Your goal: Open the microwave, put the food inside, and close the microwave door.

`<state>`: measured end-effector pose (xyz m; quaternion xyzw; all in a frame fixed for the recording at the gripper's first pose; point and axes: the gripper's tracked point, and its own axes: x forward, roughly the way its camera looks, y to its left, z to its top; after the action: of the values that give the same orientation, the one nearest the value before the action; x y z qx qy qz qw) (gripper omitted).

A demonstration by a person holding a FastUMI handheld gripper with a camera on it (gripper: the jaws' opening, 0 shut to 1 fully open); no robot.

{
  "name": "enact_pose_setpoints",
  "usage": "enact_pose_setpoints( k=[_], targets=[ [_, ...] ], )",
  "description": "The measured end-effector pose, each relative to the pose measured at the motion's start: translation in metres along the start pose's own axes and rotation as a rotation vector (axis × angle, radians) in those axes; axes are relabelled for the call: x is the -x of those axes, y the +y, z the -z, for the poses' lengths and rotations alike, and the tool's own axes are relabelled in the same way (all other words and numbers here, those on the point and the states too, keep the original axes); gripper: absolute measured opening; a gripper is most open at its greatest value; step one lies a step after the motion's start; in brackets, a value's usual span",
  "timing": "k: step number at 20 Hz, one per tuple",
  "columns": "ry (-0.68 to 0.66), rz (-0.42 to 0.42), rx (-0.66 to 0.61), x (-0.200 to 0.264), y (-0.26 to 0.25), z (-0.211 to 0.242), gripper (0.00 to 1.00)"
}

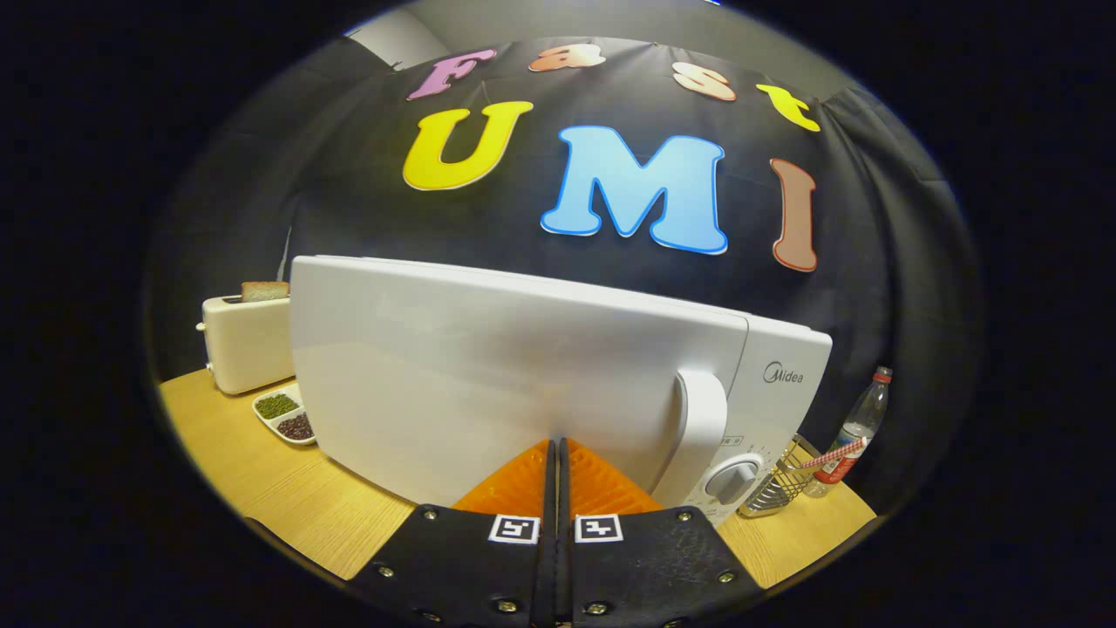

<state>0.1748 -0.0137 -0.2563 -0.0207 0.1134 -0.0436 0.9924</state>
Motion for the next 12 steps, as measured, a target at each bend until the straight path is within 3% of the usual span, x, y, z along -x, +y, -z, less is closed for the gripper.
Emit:
enact_pose_setpoints(
  k=[2, 5, 7, 12],
  targets=[
    [0.008, 0.028, 0.069, 0.004, -0.004, 0.000, 0.01],
    [0.060, -0.037, 0.011, 0.028, 0.018, -0.007, 0.01],
    [0.049, -0.107, -0.043, 0.061, 0.035, -0.030, 0.01],
    [-0.031, -0.122, -0.064, 0.138, 0.034, -0.096, 0.01]
  ],
)
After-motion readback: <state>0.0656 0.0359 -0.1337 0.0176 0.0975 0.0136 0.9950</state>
